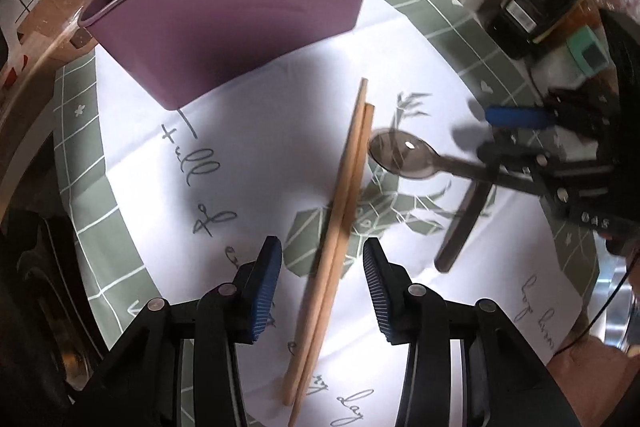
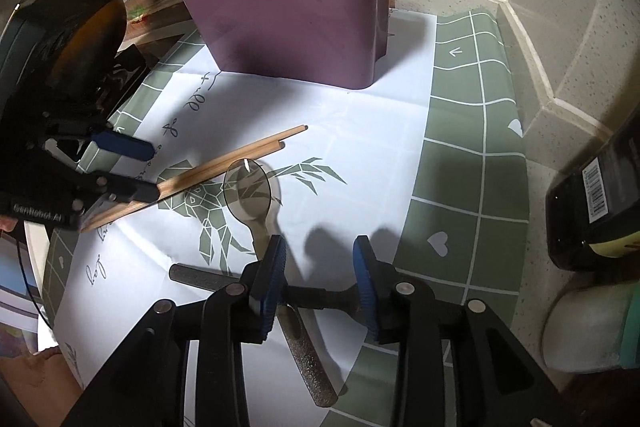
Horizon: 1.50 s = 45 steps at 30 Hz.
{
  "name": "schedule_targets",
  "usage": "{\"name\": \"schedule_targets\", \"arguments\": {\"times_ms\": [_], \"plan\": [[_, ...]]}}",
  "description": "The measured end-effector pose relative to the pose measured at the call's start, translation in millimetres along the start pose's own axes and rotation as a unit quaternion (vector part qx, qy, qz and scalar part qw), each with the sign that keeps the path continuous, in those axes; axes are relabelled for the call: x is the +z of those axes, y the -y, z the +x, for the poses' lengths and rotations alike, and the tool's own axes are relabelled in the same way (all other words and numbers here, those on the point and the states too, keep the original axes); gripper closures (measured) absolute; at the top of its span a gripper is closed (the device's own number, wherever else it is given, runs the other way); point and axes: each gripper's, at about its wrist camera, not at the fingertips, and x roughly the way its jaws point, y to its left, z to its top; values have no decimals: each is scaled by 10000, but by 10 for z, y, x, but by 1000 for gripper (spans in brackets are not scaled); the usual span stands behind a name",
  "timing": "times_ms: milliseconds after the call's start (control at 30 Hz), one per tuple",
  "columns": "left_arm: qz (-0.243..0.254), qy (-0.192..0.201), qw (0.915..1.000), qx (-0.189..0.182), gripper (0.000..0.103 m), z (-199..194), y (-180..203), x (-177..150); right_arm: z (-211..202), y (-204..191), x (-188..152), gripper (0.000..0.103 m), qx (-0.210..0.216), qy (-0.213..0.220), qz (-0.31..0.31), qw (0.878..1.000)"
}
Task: Organize utensils
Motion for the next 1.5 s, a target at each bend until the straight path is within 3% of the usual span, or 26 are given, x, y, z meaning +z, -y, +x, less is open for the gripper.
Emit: {"name": "schedule_targets", "arguments": {"times_ms": [200, 367, 600, 833, 933, 1033, 1200, 1300, 1500], "plan": [[115, -191, 9990, 381, 60, 95, -2, 20, 4, 15, -47, 68, -37, -36, 29, 10000], [11, -186, 9992, 346, 60, 137, 7, 56, -9, -23, -43, 68, 22, -7, -29, 10000], [303, -294, 9987, 296, 60, 257, 222, 30, 30, -345, 101, 68, 345, 57, -708, 9969], [-106, -209, 9990, 392, 60, 184, 12, -69, 354, -584, 266, 68, 231, -268, -936, 9950], [-281, -146, 9992, 259, 60, 106, -115, -151, 352, -616, 236, 75, 40, -244, -1091, 9937], [-135, -62, 9999, 34, 60, 25, -93, -232, 293, -553, 214, 75, 57, -218, -1027, 9945], [-116, -26, 9999, 124, 60, 72, 86, -70, 238, -378, 207, 75, -25, -188, -662, 9976], [-225, 28, 9996, -183, 60, 52, 71, 10, 154, -295, 140, 75, 31, -137, -498, 9987], [95, 118, 9997, 171, 60, -92, 57, 157, 86, -192, 24, 75, -7, -114, -390, 9992]]}}
